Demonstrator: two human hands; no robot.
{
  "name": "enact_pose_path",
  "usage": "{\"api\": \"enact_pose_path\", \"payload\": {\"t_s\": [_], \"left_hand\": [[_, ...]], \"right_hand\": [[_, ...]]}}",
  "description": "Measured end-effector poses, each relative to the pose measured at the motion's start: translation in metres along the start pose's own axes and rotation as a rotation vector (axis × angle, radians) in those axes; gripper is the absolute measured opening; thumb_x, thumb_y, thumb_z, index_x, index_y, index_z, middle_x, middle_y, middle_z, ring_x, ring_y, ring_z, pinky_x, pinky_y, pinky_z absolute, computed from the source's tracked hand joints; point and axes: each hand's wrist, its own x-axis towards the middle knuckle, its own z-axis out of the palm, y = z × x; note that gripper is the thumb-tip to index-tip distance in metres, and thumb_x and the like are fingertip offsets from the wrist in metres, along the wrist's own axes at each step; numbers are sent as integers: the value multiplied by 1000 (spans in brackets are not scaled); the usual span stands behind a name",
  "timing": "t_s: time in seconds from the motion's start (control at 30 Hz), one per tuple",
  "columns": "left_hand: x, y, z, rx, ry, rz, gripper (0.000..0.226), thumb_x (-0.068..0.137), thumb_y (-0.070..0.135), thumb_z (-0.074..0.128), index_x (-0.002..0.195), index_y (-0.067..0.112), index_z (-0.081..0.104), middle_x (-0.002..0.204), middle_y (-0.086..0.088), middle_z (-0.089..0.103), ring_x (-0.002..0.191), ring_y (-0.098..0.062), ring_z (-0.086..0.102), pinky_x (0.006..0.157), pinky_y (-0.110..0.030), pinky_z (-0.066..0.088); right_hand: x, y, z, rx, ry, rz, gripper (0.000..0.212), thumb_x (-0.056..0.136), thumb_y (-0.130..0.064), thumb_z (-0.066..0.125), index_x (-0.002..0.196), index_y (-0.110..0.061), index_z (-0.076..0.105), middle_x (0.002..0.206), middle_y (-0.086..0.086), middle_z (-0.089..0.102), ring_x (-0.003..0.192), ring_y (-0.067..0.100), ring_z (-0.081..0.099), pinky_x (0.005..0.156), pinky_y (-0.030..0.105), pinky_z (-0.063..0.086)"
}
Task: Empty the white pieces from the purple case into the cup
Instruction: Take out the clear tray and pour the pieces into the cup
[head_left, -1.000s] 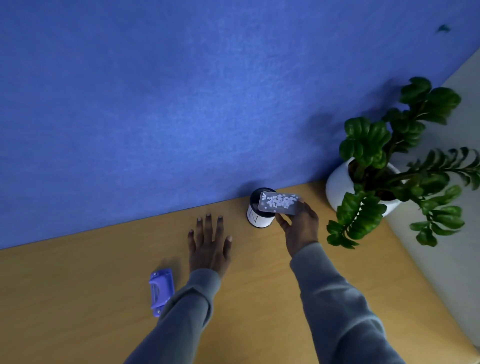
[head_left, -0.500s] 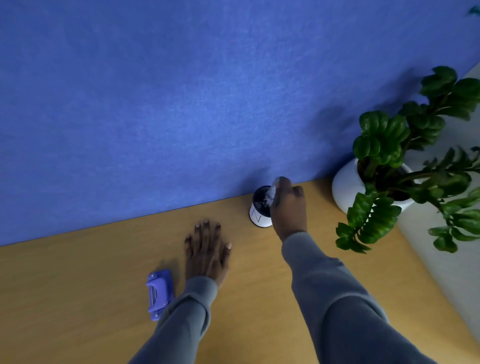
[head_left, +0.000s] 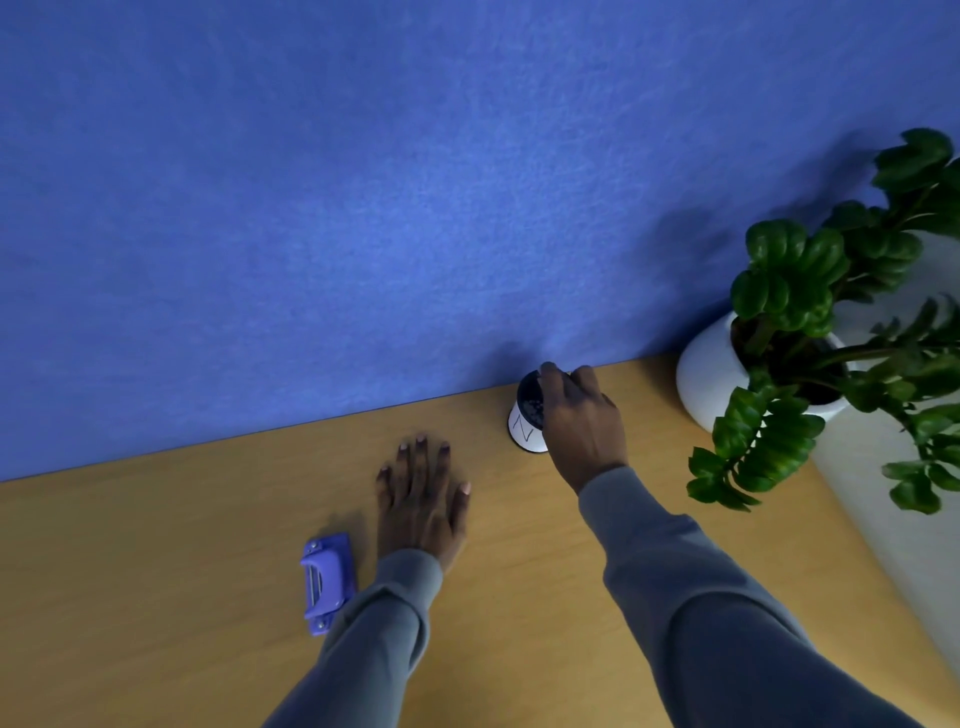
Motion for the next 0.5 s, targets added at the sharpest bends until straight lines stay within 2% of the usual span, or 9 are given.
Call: {"api": "enact_pose_path", "payload": {"t_s": [0.13,0.3,0.43,0.5], "left_hand": [[1,-2,4,-18,32,18,63,100,48,30,156,20,36,165,-14,30,150,-36,29,119,-57,22],[2,-3,8,-15,29,11,62,100,49,27,155,21,35,166,-13,29,152,-35,26,120,-57,19],[2,-3,8,-8,30,15,63,101,49,26,156,21,34,166,-13,28,152,-35,26,120,-58,20],[2,-3,7,-7,32,14,63,100,49,28,156,21,35,166,-14,29,151,-35,27,120,-58,20]], "right_hand": [[-2,3,4,95,16,23,60,62,10,84,118,6,62,85,19,73,88,38,70,46,35,54],[-2,4,4,207,88,137,37,82,5,75,117,5,63,76,24,69,66,41,68,50,35,52],[-6,4,10,185,40,177,31,98,-4,57,129,0,60,93,20,72,73,38,69,58,33,41],[-5,2,8,284,89,230,25,94,3,61,119,3,65,80,21,72,65,40,68,56,31,40]]}}
